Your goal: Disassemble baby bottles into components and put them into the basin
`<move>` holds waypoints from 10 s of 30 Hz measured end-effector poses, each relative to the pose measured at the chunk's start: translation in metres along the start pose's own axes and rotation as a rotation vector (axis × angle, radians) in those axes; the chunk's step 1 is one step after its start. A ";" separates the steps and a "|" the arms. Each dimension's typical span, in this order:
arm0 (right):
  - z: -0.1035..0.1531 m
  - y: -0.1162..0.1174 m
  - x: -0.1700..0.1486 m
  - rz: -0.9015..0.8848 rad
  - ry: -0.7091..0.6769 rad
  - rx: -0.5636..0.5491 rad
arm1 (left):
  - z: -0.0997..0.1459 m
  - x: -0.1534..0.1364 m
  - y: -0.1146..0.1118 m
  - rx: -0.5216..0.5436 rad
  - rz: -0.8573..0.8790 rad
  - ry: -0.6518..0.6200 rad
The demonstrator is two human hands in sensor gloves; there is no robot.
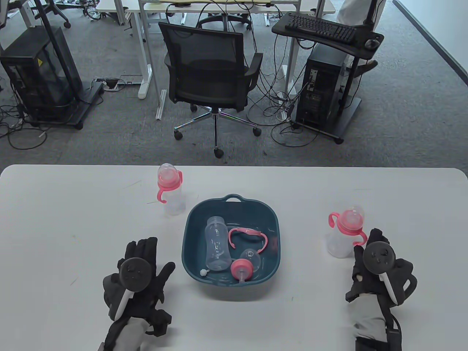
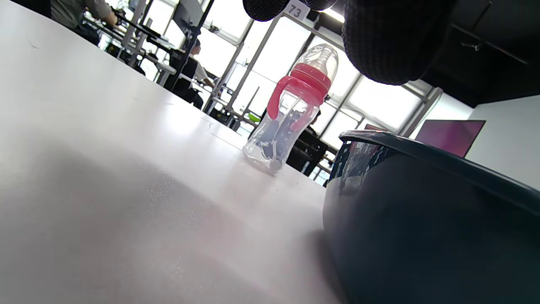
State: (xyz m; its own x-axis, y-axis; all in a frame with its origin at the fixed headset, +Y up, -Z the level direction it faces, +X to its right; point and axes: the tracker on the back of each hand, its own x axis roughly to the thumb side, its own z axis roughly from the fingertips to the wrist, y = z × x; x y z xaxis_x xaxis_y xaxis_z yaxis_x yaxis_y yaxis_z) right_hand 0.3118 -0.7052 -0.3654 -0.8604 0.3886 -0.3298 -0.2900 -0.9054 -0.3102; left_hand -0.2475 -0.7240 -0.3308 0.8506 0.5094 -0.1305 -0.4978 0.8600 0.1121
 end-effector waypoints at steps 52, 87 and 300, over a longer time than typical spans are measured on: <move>0.025 -0.029 0.063 -0.362 -0.354 -0.137 | 0.010 0.012 0.011 0.055 0.105 -0.154; 0.132 0.003 0.251 -0.823 -0.798 0.247 | 0.023 0.045 -0.004 -0.050 0.438 -0.323; 0.115 0.017 0.226 -0.613 -0.734 0.408 | 0.024 0.030 0.002 0.017 0.122 -0.363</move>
State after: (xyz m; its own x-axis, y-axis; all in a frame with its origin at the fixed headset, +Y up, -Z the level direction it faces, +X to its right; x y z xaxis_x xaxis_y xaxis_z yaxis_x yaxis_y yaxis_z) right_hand 0.0639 -0.6524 -0.3426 -0.5214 0.7257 0.4488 -0.7658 -0.6300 0.1292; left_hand -0.2191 -0.7077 -0.3110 0.7911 0.5616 0.2423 -0.5991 0.7914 0.1215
